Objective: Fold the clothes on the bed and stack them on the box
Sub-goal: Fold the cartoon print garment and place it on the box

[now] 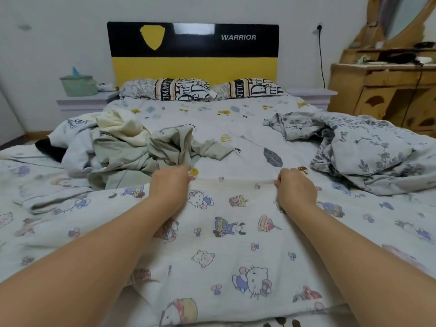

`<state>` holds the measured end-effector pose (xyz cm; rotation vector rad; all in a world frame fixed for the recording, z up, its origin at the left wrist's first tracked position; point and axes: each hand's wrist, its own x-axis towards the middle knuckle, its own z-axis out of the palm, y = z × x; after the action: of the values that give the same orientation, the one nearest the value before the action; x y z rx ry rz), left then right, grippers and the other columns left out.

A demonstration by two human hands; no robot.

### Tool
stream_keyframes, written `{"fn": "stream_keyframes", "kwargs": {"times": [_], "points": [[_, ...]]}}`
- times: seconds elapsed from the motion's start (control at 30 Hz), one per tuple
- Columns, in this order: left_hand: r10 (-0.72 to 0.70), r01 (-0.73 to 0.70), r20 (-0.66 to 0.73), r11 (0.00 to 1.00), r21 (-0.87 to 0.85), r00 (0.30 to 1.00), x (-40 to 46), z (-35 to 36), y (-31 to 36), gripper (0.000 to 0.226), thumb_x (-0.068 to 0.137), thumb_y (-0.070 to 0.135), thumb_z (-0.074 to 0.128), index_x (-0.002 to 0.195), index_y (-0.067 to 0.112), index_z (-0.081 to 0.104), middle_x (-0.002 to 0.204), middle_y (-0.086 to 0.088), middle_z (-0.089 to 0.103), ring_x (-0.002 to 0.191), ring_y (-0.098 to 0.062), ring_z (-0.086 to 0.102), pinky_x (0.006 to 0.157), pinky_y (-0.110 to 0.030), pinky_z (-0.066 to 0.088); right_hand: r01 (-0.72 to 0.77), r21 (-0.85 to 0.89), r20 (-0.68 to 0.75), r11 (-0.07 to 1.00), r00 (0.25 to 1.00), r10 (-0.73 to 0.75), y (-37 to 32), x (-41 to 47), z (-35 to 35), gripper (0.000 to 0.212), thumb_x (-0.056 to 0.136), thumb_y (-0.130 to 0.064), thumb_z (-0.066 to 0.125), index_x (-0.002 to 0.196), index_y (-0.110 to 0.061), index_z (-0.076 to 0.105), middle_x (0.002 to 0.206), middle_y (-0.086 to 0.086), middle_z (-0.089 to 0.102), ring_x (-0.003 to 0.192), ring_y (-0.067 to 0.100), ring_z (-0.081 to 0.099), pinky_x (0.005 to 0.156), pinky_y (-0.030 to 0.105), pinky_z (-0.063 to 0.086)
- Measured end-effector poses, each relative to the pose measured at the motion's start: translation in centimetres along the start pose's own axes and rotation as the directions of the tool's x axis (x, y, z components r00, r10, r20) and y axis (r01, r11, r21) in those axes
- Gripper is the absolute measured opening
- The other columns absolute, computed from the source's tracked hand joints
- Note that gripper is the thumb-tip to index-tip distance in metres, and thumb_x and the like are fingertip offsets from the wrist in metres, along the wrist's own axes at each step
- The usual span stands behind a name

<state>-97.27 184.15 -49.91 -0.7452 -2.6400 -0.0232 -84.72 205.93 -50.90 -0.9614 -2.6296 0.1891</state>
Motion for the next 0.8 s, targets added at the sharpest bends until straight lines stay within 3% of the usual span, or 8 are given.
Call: {"fn": "stream_keyframes", "kwargs": {"times": [0.17, 0.27, 0.33, 0.4, 0.5, 0.6, 0.67, 0.8], "points": [[0.027, -0.021, 0.127, 0.999, -0.045, 0.992, -1.3, 4.4, -0.8, 0.034, 0.100, 0.040, 0.032, 0.101, 0.011, 0.049, 0.101, -0.009, 0.064, 0.095, -0.028, 0.058, 0.072, -0.033, 0.037, 0.027, -0.054, 0.194, 0.998, 0.981, -0.016, -0.1, -0.7, 2.8, 0.030, 0.099, -0.023, 0.035, 0.120, -0.009, 0.050, 0.125, 0.012, 0.049, 0.116, 0.031, 0.045, 0.086, 0.035, 0.039], [0.052, -0.043, 0.059, 0.989, -0.144, 0.997, -1.4, 4.3, -1.0, 0.039, 0.099, 0.043, 0.031, 0.085, 0.013, 0.050, 0.090, -0.007, 0.062, 0.090, -0.028, 0.058, 0.070, -0.034, 0.035, 0.079, -0.042, 0.155, 0.996, 0.985, -0.071, -0.2, -1.1, 2.4, 0.047, 0.097, -0.049, 0.032, 0.119, -0.013, 0.054, 0.123, 0.010, 0.051, 0.116, 0.031, 0.042, 0.091, 0.039, 0.037], [0.071, -0.071, -0.004, 0.982, -0.173, 0.997, -1.4, 3.7, -1.0, 0.038, 0.099, 0.043, 0.033, 0.077, 0.015, 0.045, 0.081, -0.006, 0.060, 0.083, -0.027, 0.057, 0.063, -0.032, 0.029, 0.111, -0.096, 0.095, 0.989, 0.990, -0.102, -0.1, -1.1, 2.3, 0.046, 0.096, -0.049, 0.036, 0.111, -0.012, 0.057, 0.116, 0.010, 0.056, 0.111, 0.030, 0.045, 0.086, 0.037, 0.037], [0.073, -0.075, -0.022, 0.989, -0.129, 0.997, -1.5, 3.7, -0.7, 0.037, 0.099, 0.043, 0.033, 0.081, 0.015, 0.048, 0.084, -0.006, 0.062, 0.084, -0.027, 0.058, 0.063, -0.031, 0.028, 0.085, -0.126, 0.073, 0.988, 0.994, -0.076, 0.0, -1.1, 2.6, 0.043, 0.096, -0.048, 0.039, 0.108, -0.011, 0.058, 0.111, 0.011, 0.058, 0.107, 0.030, 0.047, 0.080, 0.036, 0.036], [0.048, -0.044, 0.120, 0.998, -0.038, 0.992, -1.8, 4.3, -0.1, 0.042, 0.100, 0.043, 0.029, 0.101, 0.011, 0.056, 0.100, -0.009, 0.064, 0.094, -0.029, 0.058, 0.070, -0.034, 0.035, 0.023, -0.086, 0.126, 0.996, 0.992, -0.012, -0.3, -1.3, 3.1, 0.044, 0.095, -0.047, 0.043, 0.116, -0.011, 0.053, 0.116, 0.012, 0.053, 0.110, 0.030, 0.046, 0.083, 0.036, 0.037], [0.021, -0.025, 0.135, 0.999, 0.028, 0.991, -1.8, 3.0, -0.1, 0.041, 0.100, 0.041, 0.028, 0.121, 0.013, 0.049, 0.121, -0.010, 0.053, 0.114, -0.027, 0.047, 0.094, -0.038, 0.034, 0.000, -0.042, 0.102, 0.999, 0.995, 0.004, -1.5, -1.7, 1.6, 0.054, 0.094, -0.045, 0.046, 0.135, -0.012, 0.036, 0.137, 0.015, 0.033, 0.125, 0.031, 0.036, 0.097, 0.040, 0.034], [0.045, -0.047, 0.070, 0.999, 0.021, 0.996, -2.4, 0.8, -0.2, 0.045, 0.100, 0.042, 0.027, 0.136, 0.018, 0.038, 0.141, -0.010, 0.038, 0.133, -0.025, 0.030, 0.112, -0.044, 0.016, 0.092, -0.076, 0.053, 0.993, 0.995, -0.088, -2.7, -3.2, 0.0, 0.065, 0.095, -0.049, 0.040, 0.147, -0.016, 0.018, 0.153, 0.015, 0.012, 0.139, 0.030, 0.019, 0.108, 0.043, 0.025], [0.143, -0.137, 0.240, 0.990, -0.042, 0.960, -6.2, -1.0, -0.1, 0.063, 0.096, 0.056, 0.018, 0.150, 0.026, 0.008, 0.158, -0.005, -0.009, 0.145, -0.022, -0.012, 0.114, -0.051, -0.008, 0.247, 0.041, 0.297, 0.968, 0.922, -0.247, -4.9, -8.1, -0.9, 0.078, 0.091, -0.065, 0.023, 0.150, -0.027, -0.010, 0.156, 0.002, -0.023, 0.144, 0.021, -0.019, 0.115, 0.050, -0.002]]}}
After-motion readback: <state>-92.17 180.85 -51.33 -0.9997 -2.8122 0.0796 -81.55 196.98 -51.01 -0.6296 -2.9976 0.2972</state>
